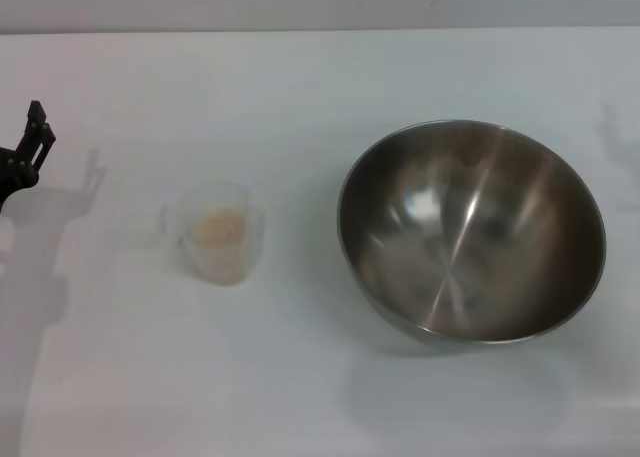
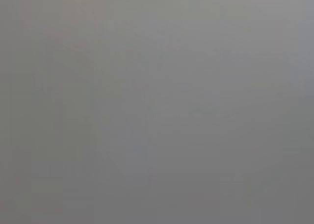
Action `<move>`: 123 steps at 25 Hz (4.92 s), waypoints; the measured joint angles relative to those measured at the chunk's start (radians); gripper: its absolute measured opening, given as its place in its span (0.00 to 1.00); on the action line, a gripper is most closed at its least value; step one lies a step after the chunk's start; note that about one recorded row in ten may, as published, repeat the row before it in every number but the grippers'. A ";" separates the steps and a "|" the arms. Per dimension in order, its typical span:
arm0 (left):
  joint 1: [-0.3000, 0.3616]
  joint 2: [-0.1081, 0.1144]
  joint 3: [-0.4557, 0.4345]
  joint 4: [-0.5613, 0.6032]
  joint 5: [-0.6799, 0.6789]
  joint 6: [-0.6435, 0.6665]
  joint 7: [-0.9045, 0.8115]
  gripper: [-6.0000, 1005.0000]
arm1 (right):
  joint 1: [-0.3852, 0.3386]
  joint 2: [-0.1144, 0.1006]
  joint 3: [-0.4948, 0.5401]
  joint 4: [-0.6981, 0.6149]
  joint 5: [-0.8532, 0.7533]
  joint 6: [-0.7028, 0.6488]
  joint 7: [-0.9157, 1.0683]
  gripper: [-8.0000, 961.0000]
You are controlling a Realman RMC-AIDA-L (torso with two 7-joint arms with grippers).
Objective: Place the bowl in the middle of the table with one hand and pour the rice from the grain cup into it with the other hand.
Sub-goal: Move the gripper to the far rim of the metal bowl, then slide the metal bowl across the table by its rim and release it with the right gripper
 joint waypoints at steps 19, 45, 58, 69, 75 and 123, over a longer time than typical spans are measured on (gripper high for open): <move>-0.007 0.000 0.000 0.005 -0.006 -0.008 0.000 0.86 | -0.157 -0.007 0.427 -1.140 -0.618 1.798 -0.022 0.87; -0.031 0.000 0.000 -0.004 -0.008 -0.034 0.000 0.86 | 0.040 0.000 0.975 -1.312 -0.186 3.075 -0.480 0.87; -0.034 0.000 -0.002 -0.005 -0.008 -0.033 0.000 0.86 | 0.122 0.000 0.988 -1.062 -0.187 3.037 -0.543 0.87; -0.044 0.000 -0.008 -0.004 -0.008 -0.032 0.000 0.86 | 0.169 -0.005 0.990 -0.961 -0.192 3.022 -0.584 0.84; -0.054 0.000 -0.008 0.001 -0.008 -0.032 0.000 0.86 | 0.185 -0.008 0.992 -0.931 -0.193 3.020 -0.595 0.78; -0.073 0.000 -0.002 0.002 -0.006 -0.034 0.000 0.86 | 0.112 -0.002 1.416 -0.600 0.199 2.871 -0.946 0.09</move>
